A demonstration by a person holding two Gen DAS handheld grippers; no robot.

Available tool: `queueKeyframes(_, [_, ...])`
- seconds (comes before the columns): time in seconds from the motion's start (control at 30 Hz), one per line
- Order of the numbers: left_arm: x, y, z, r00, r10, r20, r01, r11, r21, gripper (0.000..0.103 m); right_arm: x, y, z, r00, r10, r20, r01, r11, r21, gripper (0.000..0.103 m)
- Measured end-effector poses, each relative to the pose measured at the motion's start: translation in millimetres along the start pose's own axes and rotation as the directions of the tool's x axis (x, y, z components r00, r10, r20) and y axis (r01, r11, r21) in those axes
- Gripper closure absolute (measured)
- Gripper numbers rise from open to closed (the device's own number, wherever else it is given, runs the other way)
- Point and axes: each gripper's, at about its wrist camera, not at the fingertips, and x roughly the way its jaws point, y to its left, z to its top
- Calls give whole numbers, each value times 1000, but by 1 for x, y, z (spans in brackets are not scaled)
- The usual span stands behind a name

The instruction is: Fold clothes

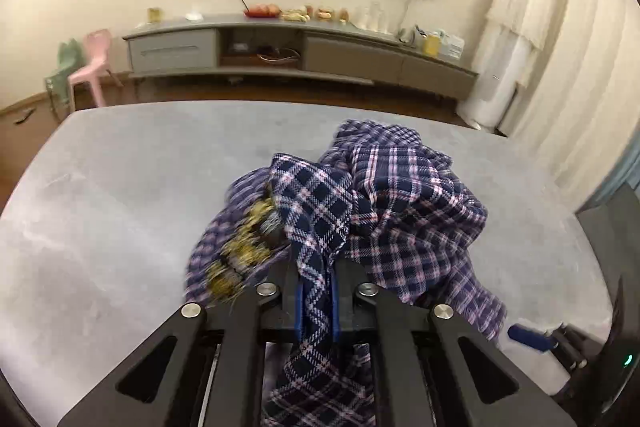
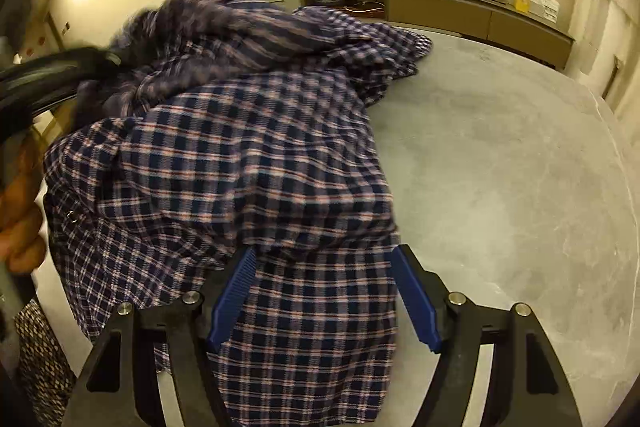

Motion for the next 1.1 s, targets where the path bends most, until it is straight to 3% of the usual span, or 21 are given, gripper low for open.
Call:
queueKeyframes(0.07, [-64,-15,27,977,-130,170,124,991,47,97,-9,-12,-2,999,30,11,-31,998,48,37])
queueKeyframes(0.13, [-146,-8,37,910,-218,354,199,976,89,97,-20,-20,-3,997,78,26,-80,993,87,41])
queueKeyframes(0.2, [-206,27,27,852,-226,473,226,973,58,96,-29,-23,-4,991,129,44,-133,984,114,41])
queueKeyframes(0.23, [-221,51,17,840,-201,503,226,974,12,94,-32,-24,-4,987,150,50,-155,980,125,41])
queueKeyframes(0.27, [-225,77,3,854,-146,500,203,977,-61,91,-36,-25,-5,984,172,56,-178,975,135,41])
queueKeyframes(0.33, [-190,137,-34,934,-48,354,146,956,-256,87,-39,-23,-3,981,184,65,-191,971,141,41])
queueKeyframes(0.4, [-143,183,-78,984,3,178,73,906,-418,85,-40,-19,-2,984,165,66,-173,976,134,41])
queueKeyframes(0.43, [-121,203,-102,997,31,66,6,867,-499,84,-40,-17,-2,986,155,64,-162,978,129,41])
queueKeyframes(0.47, [-101,219,-124,997,27,-71,-64,809,-585,85,-40,-14,-3,988,144,63,-151,981,123,41])
queueKeyframes(0.5, [-95,227,-133,995,-7,-104,-60,778,-625,84,-41,-12,-5,989,131,64,-138,984,116,40])
queueKeyframes(0.57, [-96,235,-136,995,-78,-56,21,752,-659,77,-45,-8,-6,991,104,80,-111,990,91,40])
queueKeyframes(0.63, [-102,242,-134,998,-48,-28,17,737,-676,61,-53,0,-6,991,65,120,-71,997,42,39])
queueKeyframes(0.77, [-111,261,-142,999,-43,-8,20,625,-780,51,-73,29,-4,967,-37,254,64,993,-98,29])
queueKeyframes(0.83, [-117,267,-140,1000,13,-24,-27,638,-769,51,-80,51,-4,954,-46,296,102,979,-179,27])
queueKeyframes(0.87, [-128,267,-138,994,104,-29,-91,660,-746,51,-81,65,-3,953,-35,301,106,969,-224,26])
queueKeyframes(0.93, [-164,254,-132,945,327,22,-221,686,-693,49,-82,94,-2,954,-7,300,106,943,-315,26])
queueKeyframes(0.97, [-178,251,-130,925,372,72,-229,699,-678,47,-82,109,-1,955,7,297,104,929,-356,26])
queueKeyframes(1.0, [-189,250,-129,917,376,129,-201,718,-667,45,-79,125,1,955,23,295,102,909,-404,26])
queueKeyframes(1.03, [-192,246,-128,925,343,163,-158,738,-656,42,-72,142,3,955,31,295,111,885,-453,26])
queueKeyframes(1.07, [-192,242,-126,937,297,184,-113,756,-645,41,-63,157,6,955,31,296,127,856,-500,26])
queueKeyframes(1.1, [-187,239,-128,962,201,186,-40,777,-628,39,-54,172,9,954,31,297,143,825,-546,26])
